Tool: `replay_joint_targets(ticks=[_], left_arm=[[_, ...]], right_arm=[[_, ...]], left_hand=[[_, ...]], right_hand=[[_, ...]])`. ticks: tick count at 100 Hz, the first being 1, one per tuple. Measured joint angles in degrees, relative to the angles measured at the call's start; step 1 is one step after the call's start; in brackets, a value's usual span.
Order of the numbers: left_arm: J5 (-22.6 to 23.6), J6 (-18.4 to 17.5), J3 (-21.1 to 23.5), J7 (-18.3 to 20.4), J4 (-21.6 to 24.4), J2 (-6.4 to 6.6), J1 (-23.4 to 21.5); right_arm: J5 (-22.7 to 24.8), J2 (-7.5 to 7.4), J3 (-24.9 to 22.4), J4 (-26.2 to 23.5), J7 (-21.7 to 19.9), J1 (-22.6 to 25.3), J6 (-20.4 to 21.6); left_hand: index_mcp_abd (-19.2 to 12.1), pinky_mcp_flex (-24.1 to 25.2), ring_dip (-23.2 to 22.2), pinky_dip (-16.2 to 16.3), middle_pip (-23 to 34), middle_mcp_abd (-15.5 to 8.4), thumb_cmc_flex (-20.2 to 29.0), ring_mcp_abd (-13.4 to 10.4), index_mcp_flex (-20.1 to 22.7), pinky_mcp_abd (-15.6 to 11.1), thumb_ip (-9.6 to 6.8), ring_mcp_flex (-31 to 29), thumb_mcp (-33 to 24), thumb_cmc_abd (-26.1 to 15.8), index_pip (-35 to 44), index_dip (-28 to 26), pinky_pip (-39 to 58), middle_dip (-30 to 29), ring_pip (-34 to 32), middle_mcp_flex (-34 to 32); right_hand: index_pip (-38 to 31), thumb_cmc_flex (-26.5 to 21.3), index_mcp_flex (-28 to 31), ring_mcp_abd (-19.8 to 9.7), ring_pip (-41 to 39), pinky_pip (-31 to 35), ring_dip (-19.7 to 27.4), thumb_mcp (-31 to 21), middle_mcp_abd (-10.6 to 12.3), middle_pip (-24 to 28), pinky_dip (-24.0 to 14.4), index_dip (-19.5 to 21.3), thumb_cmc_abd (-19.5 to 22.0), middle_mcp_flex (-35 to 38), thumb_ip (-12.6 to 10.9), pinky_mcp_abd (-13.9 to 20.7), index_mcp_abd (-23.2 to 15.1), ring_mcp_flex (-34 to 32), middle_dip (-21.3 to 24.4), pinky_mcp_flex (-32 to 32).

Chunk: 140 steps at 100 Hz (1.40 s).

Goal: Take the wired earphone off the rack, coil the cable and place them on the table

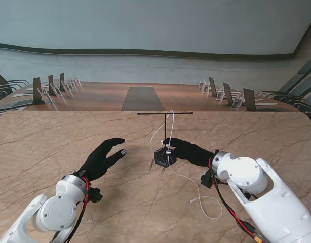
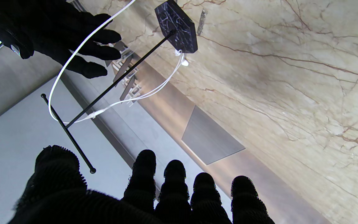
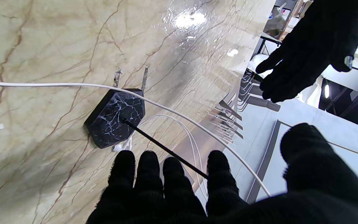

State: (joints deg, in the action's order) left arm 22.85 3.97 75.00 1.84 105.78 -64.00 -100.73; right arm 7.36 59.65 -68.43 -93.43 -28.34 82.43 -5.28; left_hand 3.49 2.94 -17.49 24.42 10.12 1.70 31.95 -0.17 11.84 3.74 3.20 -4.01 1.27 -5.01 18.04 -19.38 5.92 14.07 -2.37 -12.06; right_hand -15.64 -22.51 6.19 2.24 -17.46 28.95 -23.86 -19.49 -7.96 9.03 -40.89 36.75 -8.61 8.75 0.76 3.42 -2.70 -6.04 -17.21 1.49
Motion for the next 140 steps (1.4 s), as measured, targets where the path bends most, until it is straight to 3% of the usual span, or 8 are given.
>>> replay_joint_targets(ticks=[19, 37, 60, 70, 83, 98, 119, 140], left_arm=[[-0.2, -0.3, 0.0, 0.2, 0.0, 0.04, 0.0], [-0.4, -0.8, -0.1, 0.3, -0.1, 0.07, 0.0], [-0.8, -1.2, -0.4, 0.4, -0.2, 0.11, 0.0], [-1.0, -1.4, -0.6, 0.6, -0.2, 0.14, 0.0], [-1.1, -2.2, -0.5, 1.0, 0.0, 0.24, -0.4], [-1.0, -2.7, -0.4, 1.2, 0.3, 0.33, -1.0], [-1.1, -3.2, -1.0, 1.4, 0.5, 0.48, -1.2], [-1.4, -3.3, -2.5, 1.7, 0.5, 0.62, -1.1]], right_arm=[[0.0, -0.02, 1.7, 1.0, -0.7, -2.0, 0.7], [-0.6, 0.05, 2.9, 1.5, -0.1, -2.8, 0.8], [-0.4, 0.64, 3.6, 1.3, 2.5, -2.5, 0.6], [-0.4, 1.03, 3.7, 0.7, 5.6, -1.7, 0.8], [2.3, 1.31, 3.5, -0.7, 6.5, -0.1, 1.3], [3.1, 1.74, 3.5, -1.2, 11.0, 1.7, 4.2], [6.0, 2.21, 2.6, -1.7, 11.9, 3.6, 6.9], [6.6, 1.63, 2.1, -2.7, 10.2, 4.6, 7.4]], left_hand=[[0.0, 0.0, 0.0, 0.0, 0.0, 0.0, 0.0, 0.0, 0.0, 0.0, 0.0, 0.0, 0.0, 0.0, 0.0, 0.0, 0.0, 0.0, 0.0, 0.0], [0.0, 0.0, 0.0, 0.0, 0.0, 0.0, 0.0, 0.0, 0.0, 0.0, 0.0, 0.0, 0.0, 0.0, 0.0, 0.0, 0.0, 0.0, 0.0, 0.0], [0.0, 0.0, 0.0, 0.0, 0.0, 0.0, 0.0, 0.0, 0.0, 0.0, 0.0, 0.0, 0.0, 0.0, 0.0, 0.0, 0.0, 0.0, 0.0, 0.0], [0.0, 0.0, 0.0, 0.0, 0.0, 0.0, 0.0, 0.0, 0.0, 0.0, 0.0, 0.0, 0.0, 0.0, 0.0, 0.0, 0.0, 0.0, 0.0, 0.0], [0.0, 0.0, 0.0, 0.0, 0.0, 0.0, 0.0, 0.0, 0.0, 0.0, 0.0, 0.0, 0.0, 0.0, 0.0, 0.0, 0.0, 0.0, 0.0, 0.0], [0.0, 0.0, 0.0, 0.0, 0.0, 0.0, 0.0, 0.0, 0.0, 0.0, 0.0, 0.0, 0.0, 0.0, 0.0, 0.0, 0.0, 0.0, 0.0, 0.0], [0.0, 0.0, 0.0, 0.0, 0.0, 0.0, 0.0, 0.0, 0.0, 0.0, 0.0, 0.0, 0.0, 0.0, 0.0, 0.0, 0.0, 0.0, 0.0, -0.6], [0.0, 0.0, 0.0, 0.0, 0.0, 0.6, 0.0, 0.0, 0.0, 0.0, 0.0, 0.0, 0.0, 0.0, 0.0, 0.0, 0.0, 0.5, -0.1, -1.3]], right_hand=[[-15.6, -3.1, 0.0, -1.0, 2.2, 0.0, 0.0, 0.7, 3.6, 2.5, 0.1, -5.5, 0.0, 0.3, 0.0, 0.2, -6.3, 0.0, 1.0, 0.6], [-29.4, -9.9, 3.6, -1.6, 0.4, -0.7, 0.5, 3.9, 5.2, 16.5, 1.0, -9.1, -0.1, 1.1, 0.0, 1.1, -10.9, 0.0, 2.7, -0.4], [-42.7, -24.7, 14.0, -1.7, -7.8, 1.4, 0.8, 10.6, 4.8, 25.5, 4.7, -18.6, 0.0, 8.4, 0.1, 1.6, -11.9, -3.2, 0.0, -4.5], [-44.0, -24.7, 18.9, -0.8, -10.8, 8.9, 1.7, -0.2, 3.5, 26.1, 8.5, -18.6, -0.3, 13.7, 1.2, 0.5, -10.3, -6.5, -0.7, -6.4], [-45.9, -24.6, 20.2, 0.8, -13.2, 18.4, 2.1, -19.8, 2.0, 27.5, 12.6, -18.6, -8.0, 17.4, 2.4, -1.3, -5.6, -11.1, -1.8, -7.6], [-44.2, -24.6, 31.6, 3.2, -15.5, 26.7, 2.1, -40.1, -0.6, 28.7, 16.7, -15.3, -12.6, 26.2, 2.4, -4.4, -3.5, -18.3, -2.2, -11.7], [-41.6, -25.8, 46.5, 6.8, -18.6, 33.9, 0.5, -49.7, -2.8, 31.3, 19.9, -1.0, -18.2, 39.7, 2.5, -9.9, -2.9, -28.0, -2.7, -18.9], [-46.7, -27.8, 50.8, 9.8, -26.9, 41.1, -6.7, -54.3, -4.9, 42.9, 16.9, 9.0, -24.6, 44.3, 5.5, -15.0, -3.1, -34.1, -7.6, -23.6]])
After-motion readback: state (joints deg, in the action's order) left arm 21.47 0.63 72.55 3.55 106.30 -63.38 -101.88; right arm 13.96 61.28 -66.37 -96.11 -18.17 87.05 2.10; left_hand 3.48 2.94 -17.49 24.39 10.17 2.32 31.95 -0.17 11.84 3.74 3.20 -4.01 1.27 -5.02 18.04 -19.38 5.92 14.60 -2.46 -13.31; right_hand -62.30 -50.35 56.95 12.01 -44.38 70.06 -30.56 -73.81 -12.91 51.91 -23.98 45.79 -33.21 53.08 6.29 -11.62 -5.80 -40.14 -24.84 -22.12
